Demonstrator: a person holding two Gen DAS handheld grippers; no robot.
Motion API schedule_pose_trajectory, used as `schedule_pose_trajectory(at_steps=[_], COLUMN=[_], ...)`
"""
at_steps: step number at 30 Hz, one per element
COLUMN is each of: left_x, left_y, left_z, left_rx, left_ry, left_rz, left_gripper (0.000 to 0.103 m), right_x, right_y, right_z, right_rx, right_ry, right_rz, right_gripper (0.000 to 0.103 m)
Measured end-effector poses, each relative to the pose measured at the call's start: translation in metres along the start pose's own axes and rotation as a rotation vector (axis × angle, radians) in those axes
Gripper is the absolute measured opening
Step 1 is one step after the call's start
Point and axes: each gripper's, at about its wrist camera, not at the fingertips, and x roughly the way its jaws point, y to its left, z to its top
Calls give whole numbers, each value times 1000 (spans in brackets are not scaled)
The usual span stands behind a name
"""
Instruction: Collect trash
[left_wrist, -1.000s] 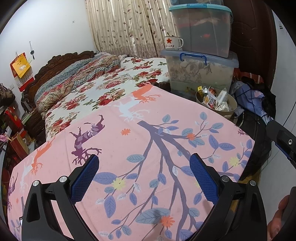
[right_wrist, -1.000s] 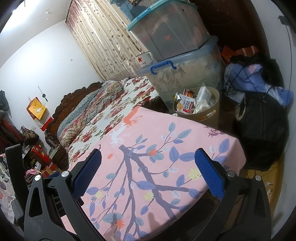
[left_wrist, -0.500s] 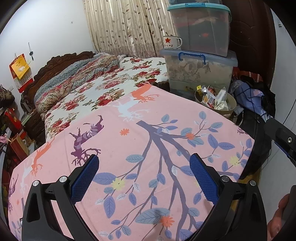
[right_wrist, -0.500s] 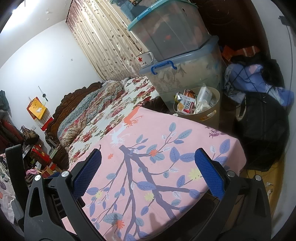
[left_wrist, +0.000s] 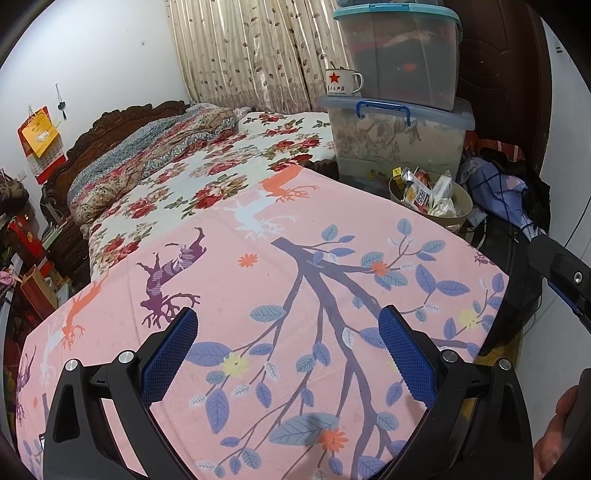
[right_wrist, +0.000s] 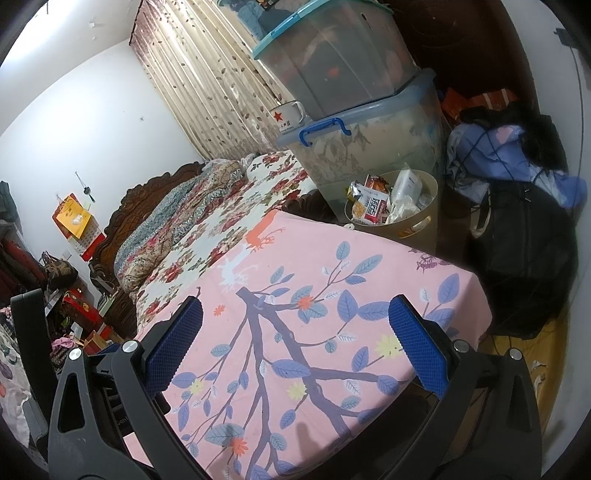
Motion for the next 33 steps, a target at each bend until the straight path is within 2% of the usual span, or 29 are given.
schedule_pose_trajectory(at_steps=[33], left_x=[1], left_y=[-2], left_z=[-4], left_rx=[5], left_ry=[3], left_rz=[-3], left_gripper=[94], right_x=[2], right_y=[-2], right_z=[-2], right_rx=[1], right_ry=[4], right_rz=[1], right_gripper=[100])
